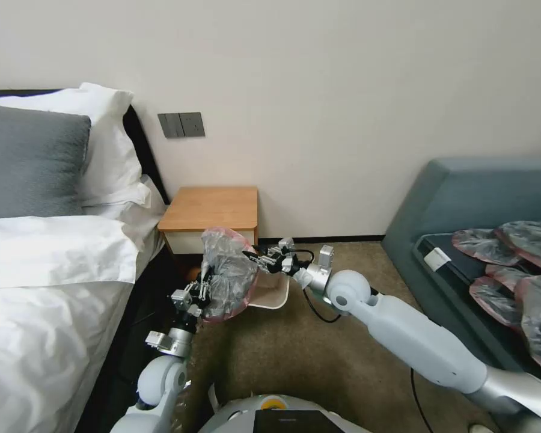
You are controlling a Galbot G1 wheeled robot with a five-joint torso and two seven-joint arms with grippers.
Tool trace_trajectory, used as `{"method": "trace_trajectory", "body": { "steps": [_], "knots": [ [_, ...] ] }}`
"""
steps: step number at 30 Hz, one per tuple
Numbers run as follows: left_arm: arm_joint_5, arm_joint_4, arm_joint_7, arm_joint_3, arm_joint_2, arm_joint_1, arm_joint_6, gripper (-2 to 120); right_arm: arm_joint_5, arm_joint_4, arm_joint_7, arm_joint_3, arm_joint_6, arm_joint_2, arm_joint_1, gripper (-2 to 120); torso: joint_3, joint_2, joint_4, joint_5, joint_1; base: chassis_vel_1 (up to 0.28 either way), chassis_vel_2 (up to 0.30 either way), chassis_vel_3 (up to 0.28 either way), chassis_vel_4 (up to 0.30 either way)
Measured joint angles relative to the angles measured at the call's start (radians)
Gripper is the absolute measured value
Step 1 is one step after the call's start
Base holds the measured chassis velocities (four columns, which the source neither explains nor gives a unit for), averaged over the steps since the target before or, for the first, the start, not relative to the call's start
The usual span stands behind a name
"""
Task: Pick up the garbage bag from the table and place it over the trash can.
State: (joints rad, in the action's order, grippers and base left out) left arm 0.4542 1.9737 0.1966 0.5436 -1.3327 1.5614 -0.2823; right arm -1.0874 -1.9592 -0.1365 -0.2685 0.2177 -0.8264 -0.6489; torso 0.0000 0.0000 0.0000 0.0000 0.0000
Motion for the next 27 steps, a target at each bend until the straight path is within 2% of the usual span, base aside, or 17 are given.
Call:
{"method": "trace_trajectory", "body": {
  "steps": [1,5,7,8,9,20,27],
  "knots": [
    [0.0,0.001,0.0,0.0,0.0,0.0,0.0,9,0.001,0.0,0.0,-0.001,0.0,0.0,0.0,31,0.0,0.0,0.0,0.0,0.0,0.0,0.0,0.0,0.0],
    [0.0,0.001,-0.001,0.0,0.0,0.0,0.0,9,0.003,0.0,0.0,-0.003,0.0,0.0,-0.001,26,0.0,0.0,0.0001,0.0001,0.0,0.0,0.0,0.0,0.0],
    [0.0,0.001,-0.001,0.0,-0.001,0.0,0.0,9,0.005,0.0,0.0,-0.004,0.0,0.0,-0.001,14,0.0,0.0,0.0001,0.0,0.0,0.0,0.0,0.0,0.0],
    [-0.001,0.001,-0.002,-0.003,-0.001,0.0,0.0,9,0.006,-0.002,-0.001,-0.005,0.0,0.0,0.0,3,0.0,0.0,0.0001,0.0,0.0,0.0,0.0,0.0,0.0],
    [-0.001,0.001,-0.003,-0.005,-0.001,-0.003,0.0,9,0.008,-0.004,0.0,-0.006,-0.001,0.0,0.0,0,0.0,0.0,0.0001,0.0,0.0,0.0,0.0,0.0,0.0],
    [-0.001,-0.009,-0.004,-0.006,-0.001,-0.011,-0.004,9,0.038,-0.002,-0.003,0.002,-0.008,0.004,-0.013,0,0.0,0.0,0.0,0.0,0.0,0.0,0.0,0.0,0.0],
    [0.022,-0.02,0.025,0.01,0.006,-0.008,-0.048,9,0.048,0.006,-0.004,0.044,-0.013,0.034,-0.025,0,0.0,0.0,0.0,0.0,0.0,0.0,0.0,0.0,0.0]
  ]
}}
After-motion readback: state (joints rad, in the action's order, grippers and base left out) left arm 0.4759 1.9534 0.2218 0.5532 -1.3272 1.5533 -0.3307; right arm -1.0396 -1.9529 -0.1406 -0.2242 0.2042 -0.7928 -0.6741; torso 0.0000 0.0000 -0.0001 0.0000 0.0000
